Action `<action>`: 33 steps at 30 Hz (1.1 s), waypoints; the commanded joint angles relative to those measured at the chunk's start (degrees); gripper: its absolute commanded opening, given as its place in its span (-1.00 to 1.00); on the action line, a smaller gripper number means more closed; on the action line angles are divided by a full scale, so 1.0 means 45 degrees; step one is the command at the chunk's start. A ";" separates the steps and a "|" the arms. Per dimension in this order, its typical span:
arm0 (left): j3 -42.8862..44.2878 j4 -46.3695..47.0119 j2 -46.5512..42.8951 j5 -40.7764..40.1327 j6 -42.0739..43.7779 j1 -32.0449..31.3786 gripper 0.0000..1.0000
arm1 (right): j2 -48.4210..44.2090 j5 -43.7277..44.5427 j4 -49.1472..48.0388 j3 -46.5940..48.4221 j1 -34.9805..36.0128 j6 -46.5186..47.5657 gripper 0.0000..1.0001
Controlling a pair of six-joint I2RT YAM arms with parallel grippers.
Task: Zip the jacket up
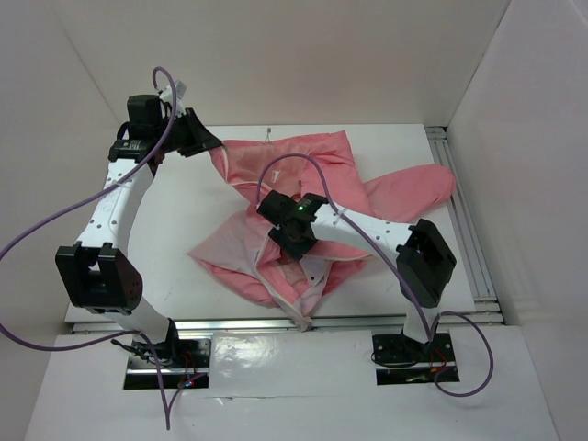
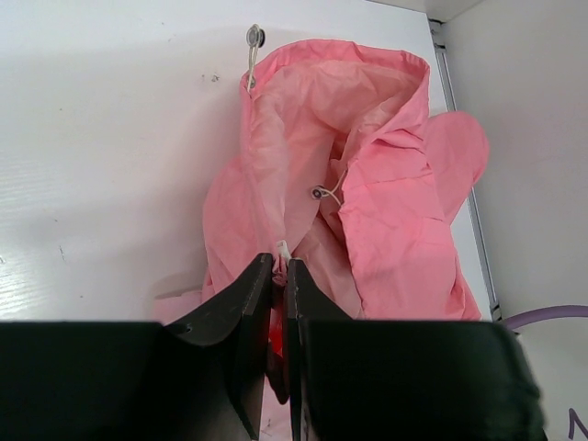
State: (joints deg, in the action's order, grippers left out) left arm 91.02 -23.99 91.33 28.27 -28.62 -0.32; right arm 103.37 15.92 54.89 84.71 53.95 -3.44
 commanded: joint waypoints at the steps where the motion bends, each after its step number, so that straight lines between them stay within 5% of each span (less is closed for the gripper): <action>1: -0.0032 0.0156 -0.0588 -0.0013 0.0130 -0.0027 -1.00 | -0.0179 0.0366 -0.1299 -0.0230 -0.0095 -0.0150 0.12; 14: -0.0032 0.0155 -0.0706 -0.0013 0.0247 -0.0027 -1.00 | -0.0374 0.0524 -0.2472 -0.0464 -0.0466 -0.0408 0.18; 24: -0.0032 0.0155 -0.0706 -0.0130 0.0247 -0.0027 -1.00 | -0.0276 0.0661 -0.2589 -0.0464 -0.0466 -0.0407 -0.16; 29: -0.0032 0.0155 -0.0588 -0.0130 0.0247 -0.0027 -1.00 | -0.0160 0.0040 -0.2589 -0.0464 -0.0466 -0.0407 -0.16; 33: -0.0148 0.0155 -0.0588 -0.0130 0.0247 -0.0027 -1.00 | 0.0171 -0.0004 -0.2861 -0.0717 -0.0466 -0.0407 0.06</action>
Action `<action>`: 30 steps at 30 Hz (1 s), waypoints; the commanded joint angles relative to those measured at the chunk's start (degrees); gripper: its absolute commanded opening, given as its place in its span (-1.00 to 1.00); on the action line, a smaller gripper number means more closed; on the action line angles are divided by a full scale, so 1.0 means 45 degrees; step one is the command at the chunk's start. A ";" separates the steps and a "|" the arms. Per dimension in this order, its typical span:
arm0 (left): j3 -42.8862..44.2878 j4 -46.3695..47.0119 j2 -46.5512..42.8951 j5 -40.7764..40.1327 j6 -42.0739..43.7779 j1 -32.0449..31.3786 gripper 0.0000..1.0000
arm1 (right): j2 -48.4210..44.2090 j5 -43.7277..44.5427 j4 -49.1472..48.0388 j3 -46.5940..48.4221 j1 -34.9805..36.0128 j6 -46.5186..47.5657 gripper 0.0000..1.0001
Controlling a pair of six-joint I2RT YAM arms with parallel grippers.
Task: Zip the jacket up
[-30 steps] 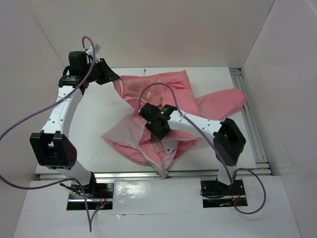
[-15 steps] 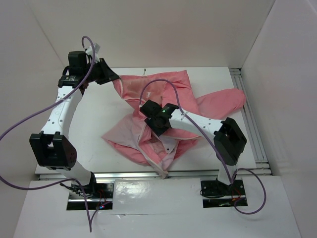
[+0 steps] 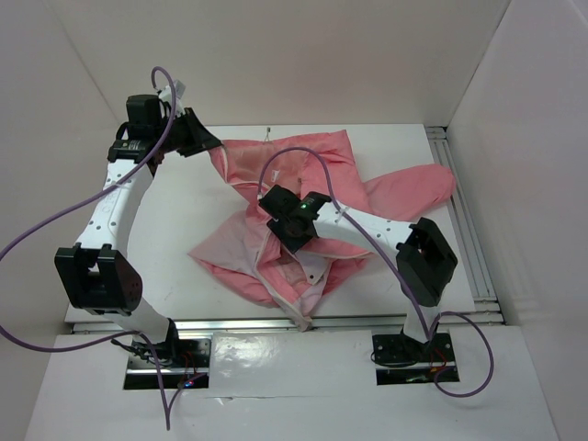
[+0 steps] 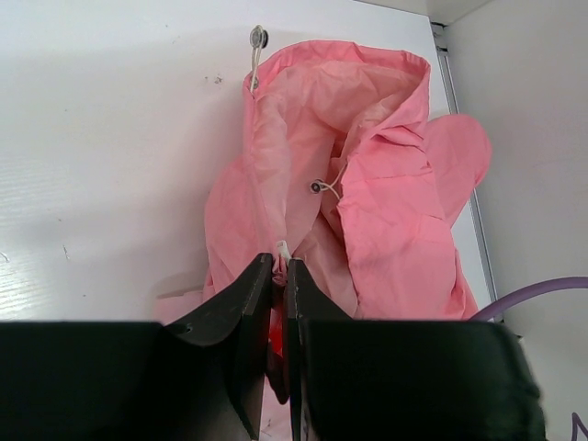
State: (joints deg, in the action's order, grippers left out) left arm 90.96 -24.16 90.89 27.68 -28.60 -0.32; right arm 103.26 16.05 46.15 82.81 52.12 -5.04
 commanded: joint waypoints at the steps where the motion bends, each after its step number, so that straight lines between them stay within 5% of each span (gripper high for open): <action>1: -0.0135 0.0194 -0.0491 0.0001 0.0242 -0.0027 -1.00 | 0.0197 -0.0032 -0.1074 -0.0412 -0.0058 -0.0052 0.02; 11: -0.0135 0.0194 -0.0491 0.0001 0.0242 -0.0027 -1.00 | 0.0549 -0.0325 -0.1818 -0.0979 -0.0293 -0.0052 -0.44; 30: -0.0135 0.0194 -0.0491 0.0001 0.0477 -0.0027 -1.00 | -0.3395 -0.1554 -0.1017 -0.2248 -0.2399 -0.1028 -0.66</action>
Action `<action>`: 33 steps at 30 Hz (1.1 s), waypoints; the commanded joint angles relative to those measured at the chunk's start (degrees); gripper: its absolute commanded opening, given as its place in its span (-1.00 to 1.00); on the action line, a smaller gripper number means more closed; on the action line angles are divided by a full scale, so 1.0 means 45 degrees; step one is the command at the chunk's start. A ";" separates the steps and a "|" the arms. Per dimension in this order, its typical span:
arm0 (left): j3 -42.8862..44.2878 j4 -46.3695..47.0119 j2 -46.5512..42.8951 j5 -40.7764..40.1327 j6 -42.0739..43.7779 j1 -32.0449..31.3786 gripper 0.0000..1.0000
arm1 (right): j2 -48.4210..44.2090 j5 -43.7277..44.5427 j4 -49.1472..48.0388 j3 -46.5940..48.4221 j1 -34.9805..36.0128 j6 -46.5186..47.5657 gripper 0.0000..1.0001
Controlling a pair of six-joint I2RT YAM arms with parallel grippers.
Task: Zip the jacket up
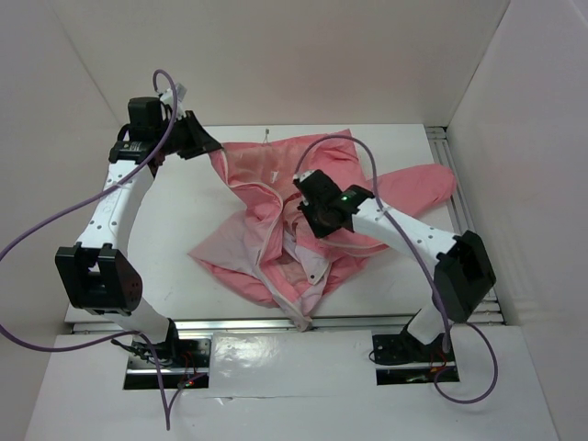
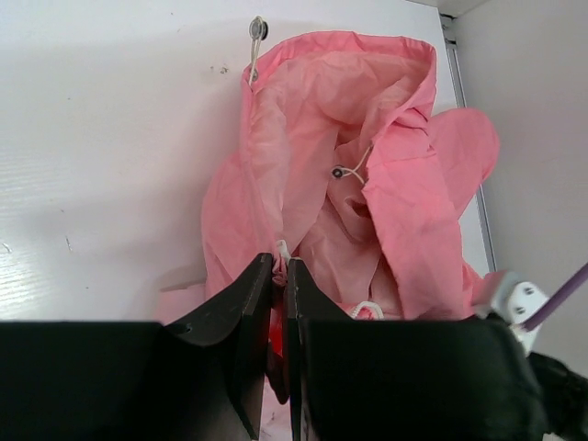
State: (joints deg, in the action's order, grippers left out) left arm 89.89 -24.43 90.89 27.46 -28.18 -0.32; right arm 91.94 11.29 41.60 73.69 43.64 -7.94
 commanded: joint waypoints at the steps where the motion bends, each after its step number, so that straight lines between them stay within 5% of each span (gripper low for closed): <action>1: 0.0103 0.0252 -0.0491 0.0049 0.0384 -0.0027 -1.00 | -0.1209 -0.0864 -0.0007 -0.0223 -0.0672 -0.0383 -0.66; 4: 0.0103 0.0252 -0.0491 0.0049 0.0384 -0.0027 -1.00 | -0.1699 -0.1549 -0.0261 -0.0223 -0.1336 -0.0636 -0.66; 9: -0.0014 0.0252 -0.0491 0.0654 0.0384 -0.0027 -1.00 | -0.2793 -0.3112 -0.1372 0.0089 -0.2158 -0.1396 -1.00; 17: -0.0403 0.0601 -0.0744 0.3345 0.1263 -0.0730 -1.00 | -0.3888 -0.3523 -0.5624 -0.0378 -0.2859 -0.2608 -1.00; 21: -0.1672 0.2280 -0.1194 0.5766 0.0991 -0.0730 -1.00 | -0.3735 -0.4574 -0.7115 -0.0380 -0.3271 -0.2961 -1.00; 33: -0.4172 0.8404 -0.2209 0.8426 -0.1781 -0.0846 -1.00 | -0.2835 -0.8113 -1.1080 -0.1121 -0.3487 -0.4602 -1.00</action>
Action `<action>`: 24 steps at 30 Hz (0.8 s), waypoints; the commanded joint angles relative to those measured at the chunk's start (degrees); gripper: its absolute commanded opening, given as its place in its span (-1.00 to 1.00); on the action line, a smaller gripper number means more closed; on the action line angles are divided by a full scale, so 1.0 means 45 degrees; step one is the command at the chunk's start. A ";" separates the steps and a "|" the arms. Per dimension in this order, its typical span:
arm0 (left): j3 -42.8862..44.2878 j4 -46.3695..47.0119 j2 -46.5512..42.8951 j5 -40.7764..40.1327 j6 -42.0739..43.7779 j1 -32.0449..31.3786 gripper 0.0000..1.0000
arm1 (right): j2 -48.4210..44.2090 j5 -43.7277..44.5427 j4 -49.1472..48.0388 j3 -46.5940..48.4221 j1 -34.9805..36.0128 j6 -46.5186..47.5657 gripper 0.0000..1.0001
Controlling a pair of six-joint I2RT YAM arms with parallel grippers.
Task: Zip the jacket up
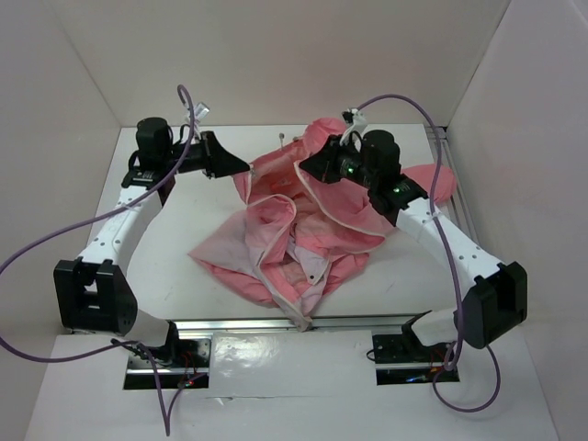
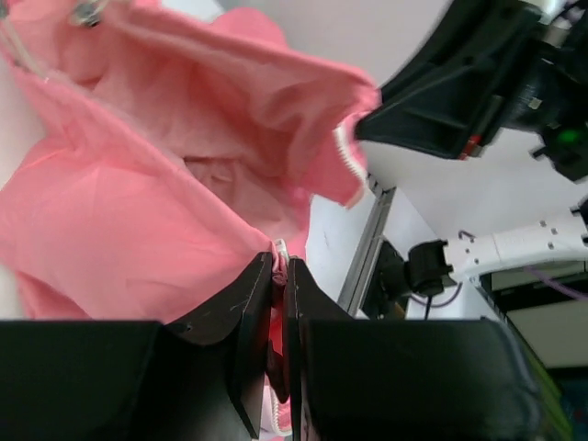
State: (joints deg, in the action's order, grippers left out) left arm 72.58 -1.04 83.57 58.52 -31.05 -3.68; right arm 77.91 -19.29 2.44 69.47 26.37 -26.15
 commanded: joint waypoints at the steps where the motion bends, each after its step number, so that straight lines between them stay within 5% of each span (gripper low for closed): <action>1: -0.0501 0.3741 -0.0583 0.1971 -0.1379 -0.0100 -1.00 | 0.0285 -0.1474 -0.2571 -0.0184 0.0467 -0.0556 -1.00; 10: -0.1516 1.1119 0.0470 0.3908 -0.6727 -0.0100 -1.00 | 0.0167 -0.1710 -0.4739 -0.1160 0.1054 -0.0673 -1.00; 19: -0.1657 2.3650 0.3785 0.3772 -1.6101 -0.0100 -1.00 | 0.0167 -0.2003 -0.5170 -0.1278 0.1054 -0.0673 -1.00; 24: -0.1675 2.3414 0.4007 0.3462 -1.5952 -0.0217 -1.00 | -0.0124 -0.1653 -0.4802 -0.1610 0.1171 -0.0790 -1.00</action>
State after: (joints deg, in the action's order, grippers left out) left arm 64.29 69.21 103.15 74.24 -97.08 -4.21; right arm 79.53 -27.20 -15.88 63.02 30.79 -29.21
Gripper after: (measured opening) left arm 0.228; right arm 0.166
